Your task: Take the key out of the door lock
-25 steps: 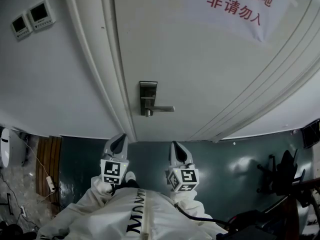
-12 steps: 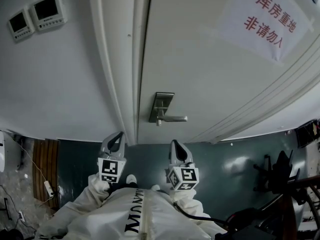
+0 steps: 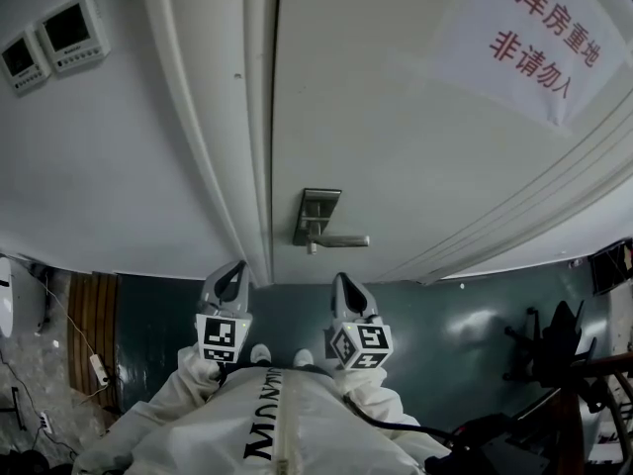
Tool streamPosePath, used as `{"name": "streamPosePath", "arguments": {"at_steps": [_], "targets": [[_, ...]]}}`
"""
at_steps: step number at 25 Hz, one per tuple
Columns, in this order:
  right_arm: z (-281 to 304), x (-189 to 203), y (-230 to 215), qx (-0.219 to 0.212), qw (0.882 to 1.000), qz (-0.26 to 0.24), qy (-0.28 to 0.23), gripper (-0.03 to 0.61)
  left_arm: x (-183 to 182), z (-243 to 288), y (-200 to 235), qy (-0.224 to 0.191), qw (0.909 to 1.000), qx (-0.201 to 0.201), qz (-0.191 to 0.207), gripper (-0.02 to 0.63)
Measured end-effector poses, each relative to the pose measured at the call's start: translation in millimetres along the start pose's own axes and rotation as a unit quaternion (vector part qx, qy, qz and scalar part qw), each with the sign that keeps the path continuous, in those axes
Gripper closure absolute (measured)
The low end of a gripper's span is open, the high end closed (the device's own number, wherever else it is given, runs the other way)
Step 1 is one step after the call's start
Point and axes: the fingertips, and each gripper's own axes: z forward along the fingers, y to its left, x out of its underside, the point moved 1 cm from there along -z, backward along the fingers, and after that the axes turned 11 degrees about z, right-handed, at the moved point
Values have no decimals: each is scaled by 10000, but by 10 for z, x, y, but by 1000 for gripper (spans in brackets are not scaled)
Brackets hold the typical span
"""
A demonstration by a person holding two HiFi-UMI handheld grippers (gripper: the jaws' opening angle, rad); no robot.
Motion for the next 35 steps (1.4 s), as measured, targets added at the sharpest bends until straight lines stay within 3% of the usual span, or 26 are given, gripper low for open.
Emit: {"name": "streamPosePath", "arguments": {"at_steps": [5, 12, 18, 23, 32, 35], "targets": [[117, 88, -62, -82, 9997, 159, 161, 577, 20, 26, 53, 98, 9998, -150, -25, 614], [229, 188, -77, -255, 9989, 187, 333, 526, 98, 39, 26, 267, 9994, -207, -52, 614], [340, 290, -110, -619, 9908, 1142, 384, 468, 138, 16, 40, 373, 9989, -278, -34, 614], [474, 374, -148, -975, 9710, 2170, 232, 466, 165, -61, 103, 491, 9980, -404, 48, 614], [712, 513, -109, -1242, 9325, 3389, 118, 472, 292, -250, 242, 756, 9950, -644, 64, 614], [783, 562, -141, -1257, 9074, 4009, 109, 476, 320, -276, 250, 809, 9944, -676, 57, 614]]}}
